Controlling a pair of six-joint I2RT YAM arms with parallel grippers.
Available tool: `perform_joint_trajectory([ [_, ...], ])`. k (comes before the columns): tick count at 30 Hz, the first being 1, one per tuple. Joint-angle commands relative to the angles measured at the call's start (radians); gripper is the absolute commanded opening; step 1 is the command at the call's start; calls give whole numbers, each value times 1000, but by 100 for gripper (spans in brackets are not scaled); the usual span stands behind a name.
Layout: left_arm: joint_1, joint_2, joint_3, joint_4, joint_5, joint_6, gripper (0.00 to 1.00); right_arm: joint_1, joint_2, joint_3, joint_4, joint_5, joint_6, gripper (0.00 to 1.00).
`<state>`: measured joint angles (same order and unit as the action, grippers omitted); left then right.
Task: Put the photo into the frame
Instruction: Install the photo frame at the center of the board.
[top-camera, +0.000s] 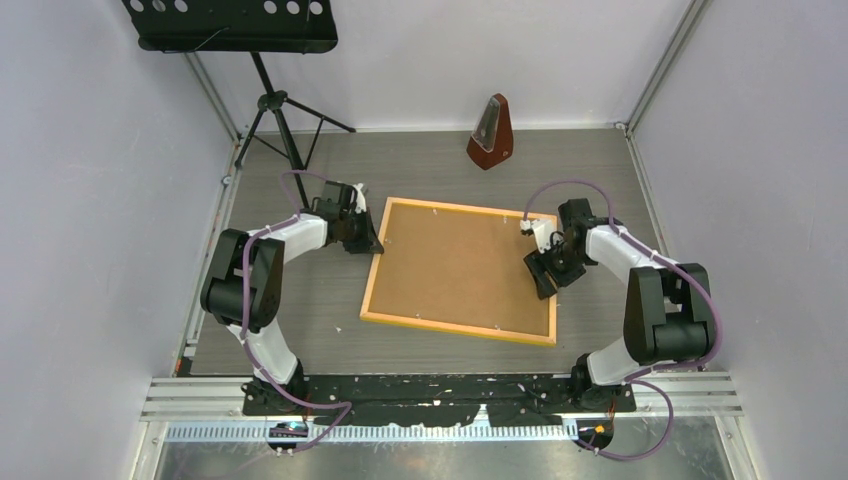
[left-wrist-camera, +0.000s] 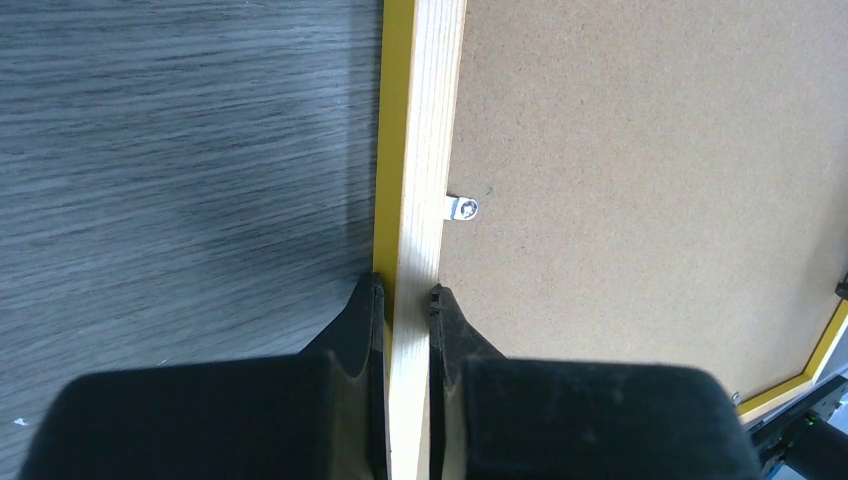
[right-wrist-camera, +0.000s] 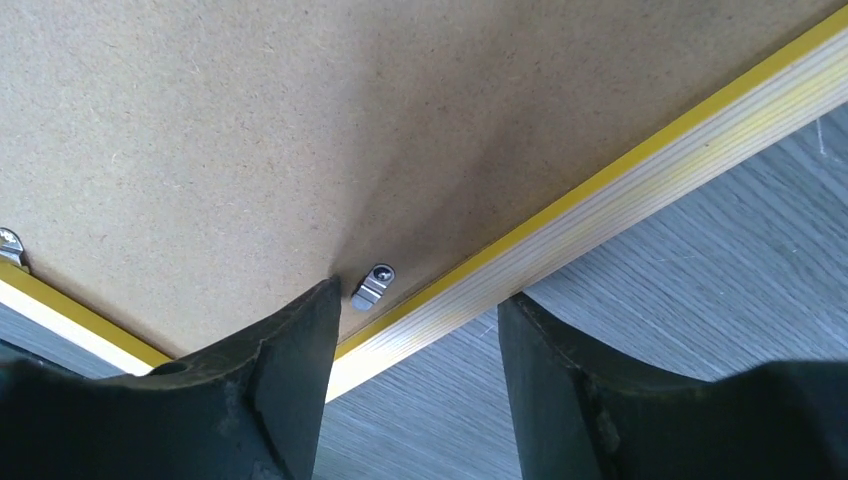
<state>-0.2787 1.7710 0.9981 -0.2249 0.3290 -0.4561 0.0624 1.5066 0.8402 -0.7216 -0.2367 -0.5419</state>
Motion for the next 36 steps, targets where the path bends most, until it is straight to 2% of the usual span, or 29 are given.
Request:
perform_joint_trajectory([
  [1,-15,62,-29,-68,93,-30,0,2,3,-1,32,-5,-3,61],
  [6,-15,66,-27,-67,96,-30,0,1,12,1,34,-6,-3,45],
  [12,-15,73,-25,-69,101,-27,0,1,15,18,34,-5,-13,36],
  [23,-14,78,-25,-71,104,-23,0,-1,16,44,66,6,21,26],
  [33,-16,78,-27,-68,106,-20,0,-2,-3,94,112,72,69,23],
  [36,-14,77,-28,-68,108,-21,0,-1,15,117,110,78,61,25],
])
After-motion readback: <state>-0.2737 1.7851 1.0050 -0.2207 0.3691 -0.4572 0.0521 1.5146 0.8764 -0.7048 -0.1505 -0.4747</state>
